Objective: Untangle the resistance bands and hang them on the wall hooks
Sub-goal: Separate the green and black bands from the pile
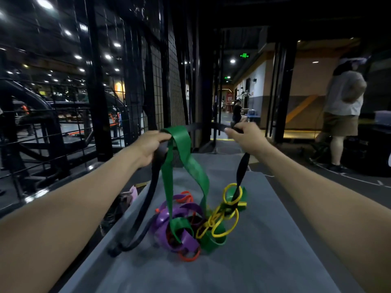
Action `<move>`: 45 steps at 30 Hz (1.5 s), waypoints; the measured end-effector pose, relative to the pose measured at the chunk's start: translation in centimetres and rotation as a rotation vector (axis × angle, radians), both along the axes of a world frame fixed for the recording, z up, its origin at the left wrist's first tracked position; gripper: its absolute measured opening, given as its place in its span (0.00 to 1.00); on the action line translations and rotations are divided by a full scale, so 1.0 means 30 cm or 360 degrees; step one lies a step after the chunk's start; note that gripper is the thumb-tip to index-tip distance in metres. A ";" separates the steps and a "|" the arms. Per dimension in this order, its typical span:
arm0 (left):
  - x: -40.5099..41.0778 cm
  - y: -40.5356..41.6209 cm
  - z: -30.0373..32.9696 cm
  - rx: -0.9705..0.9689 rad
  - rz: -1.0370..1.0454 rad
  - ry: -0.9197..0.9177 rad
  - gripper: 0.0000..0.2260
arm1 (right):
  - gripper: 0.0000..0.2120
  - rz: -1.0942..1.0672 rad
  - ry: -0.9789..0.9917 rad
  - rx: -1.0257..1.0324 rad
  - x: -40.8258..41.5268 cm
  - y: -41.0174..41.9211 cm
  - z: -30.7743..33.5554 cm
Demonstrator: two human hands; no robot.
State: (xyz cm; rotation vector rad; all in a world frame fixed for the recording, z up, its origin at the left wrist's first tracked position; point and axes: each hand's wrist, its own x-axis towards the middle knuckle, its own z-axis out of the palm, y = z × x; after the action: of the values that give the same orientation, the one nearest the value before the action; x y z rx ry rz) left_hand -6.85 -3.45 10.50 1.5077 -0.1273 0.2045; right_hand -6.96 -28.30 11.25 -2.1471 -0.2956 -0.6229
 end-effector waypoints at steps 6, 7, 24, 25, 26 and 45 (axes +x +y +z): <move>0.018 -0.029 -0.117 0.0243 0.0079 0.0177 0.04 | 0.40 -0.0026 0.0449 -0.0826 0.044 0.099 -0.217; 0.018 -0.031 -0.130 0.0209 0.0079 0.0172 0.05 | 0.46 0.0028 0.0497 -0.0910 0.048 0.120 -0.257; 0.086 0.029 -0.277 0.0556 0.0226 0.0245 0.07 | 0.02 0.0518 0.0674 0.0633 0.038 0.132 -0.390; 0.100 0.041 -0.290 0.0648 0.0255 0.0248 0.09 | 0.03 0.0509 0.0669 0.0709 0.043 0.131 -0.402; 0.107 0.054 -0.298 0.0731 0.0310 0.0272 0.13 | 0.03 0.0494 0.0650 0.0838 0.043 0.125 -0.408; 0.067 0.048 -0.240 -0.0056 0.0170 0.0140 0.09 | 0.30 0.0194 0.0990 -0.1194 0.044 0.135 -0.636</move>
State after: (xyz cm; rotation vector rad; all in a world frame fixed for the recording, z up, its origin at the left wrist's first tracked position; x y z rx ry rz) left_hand -4.84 -2.00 3.29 1.4871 0.0269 0.2244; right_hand -5.65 -24.24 -7.84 -2.8679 -0.3408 0.3055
